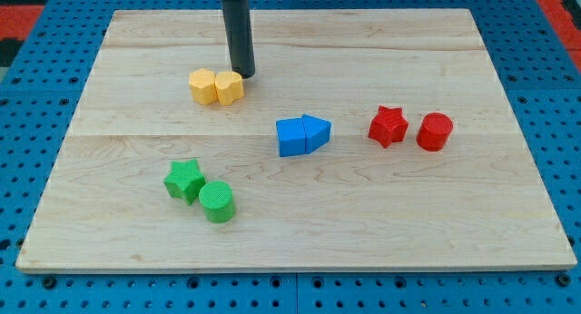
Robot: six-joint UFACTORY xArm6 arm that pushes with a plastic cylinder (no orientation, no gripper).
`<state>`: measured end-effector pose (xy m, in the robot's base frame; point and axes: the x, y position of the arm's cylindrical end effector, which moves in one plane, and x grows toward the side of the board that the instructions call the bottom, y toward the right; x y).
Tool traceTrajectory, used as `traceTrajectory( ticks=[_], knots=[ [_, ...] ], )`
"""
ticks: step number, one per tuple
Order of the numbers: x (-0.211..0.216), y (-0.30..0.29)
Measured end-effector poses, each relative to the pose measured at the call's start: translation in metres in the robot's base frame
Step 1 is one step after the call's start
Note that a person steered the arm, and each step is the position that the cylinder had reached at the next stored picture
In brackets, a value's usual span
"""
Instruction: Place the yellow hexagon horizontal to the blue cube
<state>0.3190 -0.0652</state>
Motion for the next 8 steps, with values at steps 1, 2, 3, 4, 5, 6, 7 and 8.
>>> traceTrajectory(
  ticks=[1,2,3,4,5,6,7,8],
  knots=[
    [-0.023,-0.017],
    [0.003,-0.037],
    [0.025,-0.033],
    [0.034,-0.048],
    [0.052,-0.06],
    [0.065,-0.058],
    [0.06,-0.082],
    [0.059,-0.127]
  ],
)
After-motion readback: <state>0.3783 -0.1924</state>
